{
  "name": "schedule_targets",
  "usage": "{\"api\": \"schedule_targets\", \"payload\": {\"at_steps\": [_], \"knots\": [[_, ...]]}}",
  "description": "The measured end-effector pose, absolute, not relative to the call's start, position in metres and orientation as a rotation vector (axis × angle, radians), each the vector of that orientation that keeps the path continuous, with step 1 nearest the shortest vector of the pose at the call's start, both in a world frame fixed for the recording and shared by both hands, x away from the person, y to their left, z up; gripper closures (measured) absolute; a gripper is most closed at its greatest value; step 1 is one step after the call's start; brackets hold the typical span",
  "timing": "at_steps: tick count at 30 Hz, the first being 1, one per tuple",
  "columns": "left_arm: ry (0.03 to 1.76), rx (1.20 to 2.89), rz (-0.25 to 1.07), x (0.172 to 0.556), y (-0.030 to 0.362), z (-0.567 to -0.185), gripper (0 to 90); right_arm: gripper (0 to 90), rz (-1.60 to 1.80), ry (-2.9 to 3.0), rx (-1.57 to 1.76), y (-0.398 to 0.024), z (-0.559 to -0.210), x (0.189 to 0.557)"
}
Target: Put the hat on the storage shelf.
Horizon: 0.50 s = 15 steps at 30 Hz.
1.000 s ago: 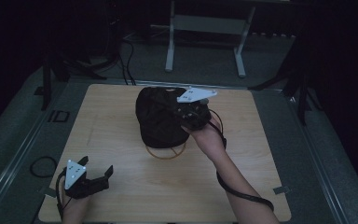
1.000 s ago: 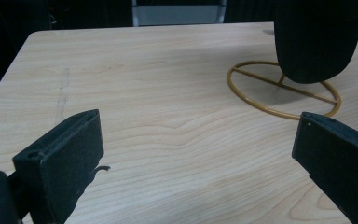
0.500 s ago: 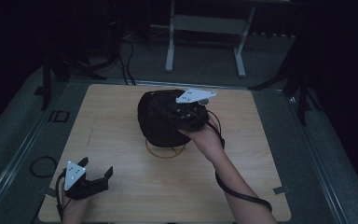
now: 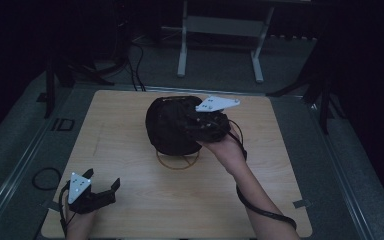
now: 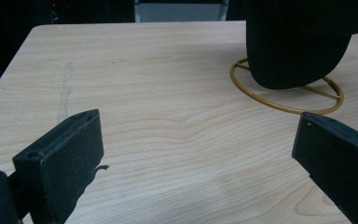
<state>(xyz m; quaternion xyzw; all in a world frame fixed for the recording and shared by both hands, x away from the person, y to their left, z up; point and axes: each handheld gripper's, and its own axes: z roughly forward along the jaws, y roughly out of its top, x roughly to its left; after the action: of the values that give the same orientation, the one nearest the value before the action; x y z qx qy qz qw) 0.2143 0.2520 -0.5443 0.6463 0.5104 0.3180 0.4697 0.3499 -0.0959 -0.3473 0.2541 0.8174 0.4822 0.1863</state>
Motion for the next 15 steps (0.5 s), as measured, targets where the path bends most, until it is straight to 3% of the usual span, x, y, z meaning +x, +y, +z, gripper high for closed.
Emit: {"api": "schedule_targets", "payload": {"at_steps": [12, 15], "knots": [[1.239, 1.603, 0.77, 0.215, 0.253, -0.547, 2.7, 27.6, 1.377, 2.292, 0.693, -0.113, -0.35, 0.34], [1.237, 1.616, 0.773, 0.216, 0.254, -0.549, 2.9, 14.5, 1.386, 2.323, 0.663, -0.116, -0.353, 0.337]]}}
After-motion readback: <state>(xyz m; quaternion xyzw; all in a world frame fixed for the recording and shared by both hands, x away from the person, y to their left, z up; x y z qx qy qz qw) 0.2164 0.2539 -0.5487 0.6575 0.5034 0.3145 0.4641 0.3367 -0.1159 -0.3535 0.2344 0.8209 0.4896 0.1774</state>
